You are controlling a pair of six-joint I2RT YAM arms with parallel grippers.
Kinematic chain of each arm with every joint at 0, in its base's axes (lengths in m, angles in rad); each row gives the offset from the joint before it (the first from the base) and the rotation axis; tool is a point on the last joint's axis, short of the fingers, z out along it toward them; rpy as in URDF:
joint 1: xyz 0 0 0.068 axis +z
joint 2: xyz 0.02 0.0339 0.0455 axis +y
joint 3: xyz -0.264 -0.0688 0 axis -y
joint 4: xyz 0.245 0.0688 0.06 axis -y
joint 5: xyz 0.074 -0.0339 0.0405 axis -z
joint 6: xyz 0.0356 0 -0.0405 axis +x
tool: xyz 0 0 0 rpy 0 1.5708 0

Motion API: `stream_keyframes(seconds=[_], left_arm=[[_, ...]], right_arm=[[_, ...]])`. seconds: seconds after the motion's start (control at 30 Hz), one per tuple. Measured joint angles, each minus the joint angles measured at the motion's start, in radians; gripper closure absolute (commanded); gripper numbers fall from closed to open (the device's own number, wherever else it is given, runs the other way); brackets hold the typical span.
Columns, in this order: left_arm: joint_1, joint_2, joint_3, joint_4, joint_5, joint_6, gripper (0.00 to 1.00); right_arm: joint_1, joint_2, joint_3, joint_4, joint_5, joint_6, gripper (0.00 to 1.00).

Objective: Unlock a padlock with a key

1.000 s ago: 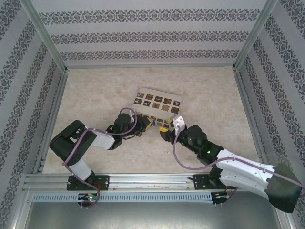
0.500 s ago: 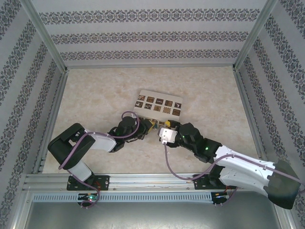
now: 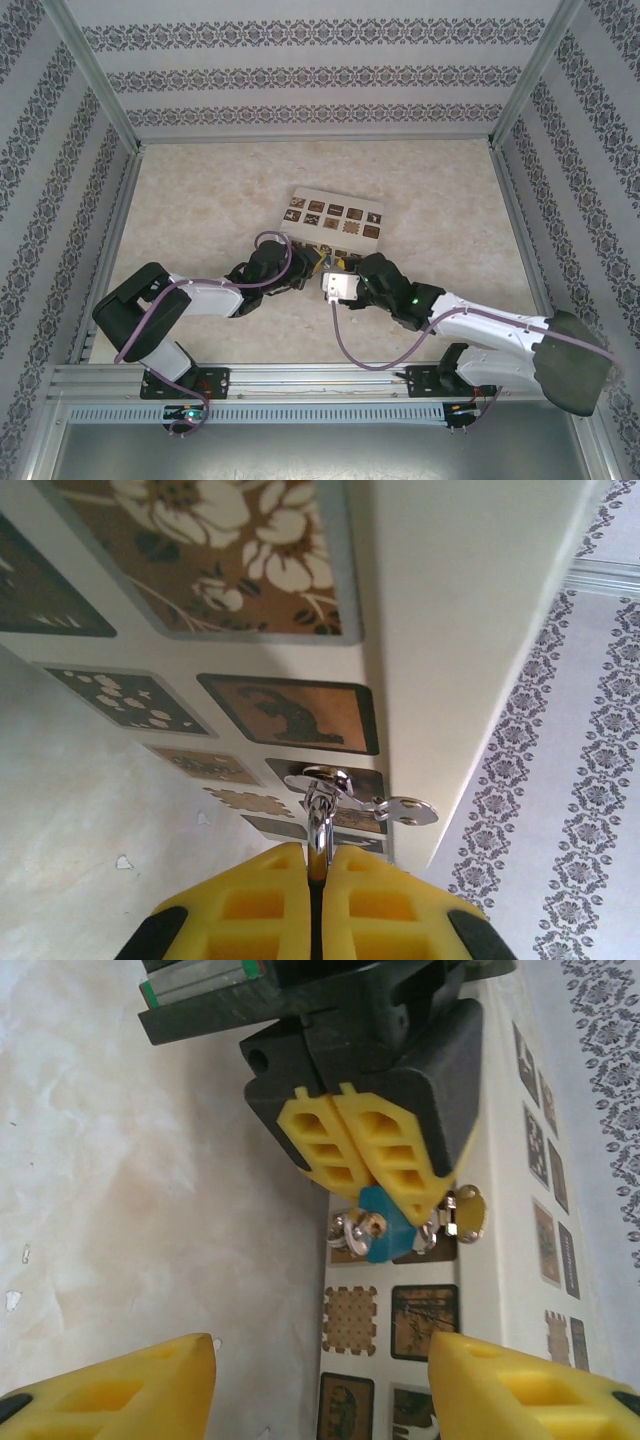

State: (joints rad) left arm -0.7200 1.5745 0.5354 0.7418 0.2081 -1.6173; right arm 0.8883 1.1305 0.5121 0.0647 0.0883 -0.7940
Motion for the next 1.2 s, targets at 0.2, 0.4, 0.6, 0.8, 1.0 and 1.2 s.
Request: stream_keyframes(seconds=[0.2, 0.4, 0.6, 0.8, 1.0, 1.2], left_arm=[[0.000, -0.003, 0.000, -0.013, 0.000, -0.008, 1.00], [0.000, -0.004, 0.000, -0.018, 0.000, -0.011, 1.00], [0.000, -0.004, 0.000, -0.018, 0.000, -0.015, 1.00], [0.000, -0.005, 0.000, -0.018, 0.000, -0.015, 1.00], [0.000, -0.005, 0.000, -0.018, 0.000, -0.015, 1.00], [0.000, -0.005, 0.000, -0.018, 0.000, -0.015, 1.00]], right_arm=[[0.000, 0.052, 0.017, 0.056, -0.005, 0.013, 0.60], [0.000, 0.097, 0.034, 0.098, -0.007, 0.030, 0.67], [0.000, 0.127, 0.047, 0.124, -0.007, 0.037, 0.70], [0.000, 0.151, 0.051, 0.140, -0.006, 0.040, 0.73], [0.000, 0.164, 0.051, 0.155, -0.002, 0.043, 0.76], [0.000, 0.182, 0.051, 0.165, 0.005, 0.058, 0.78]])
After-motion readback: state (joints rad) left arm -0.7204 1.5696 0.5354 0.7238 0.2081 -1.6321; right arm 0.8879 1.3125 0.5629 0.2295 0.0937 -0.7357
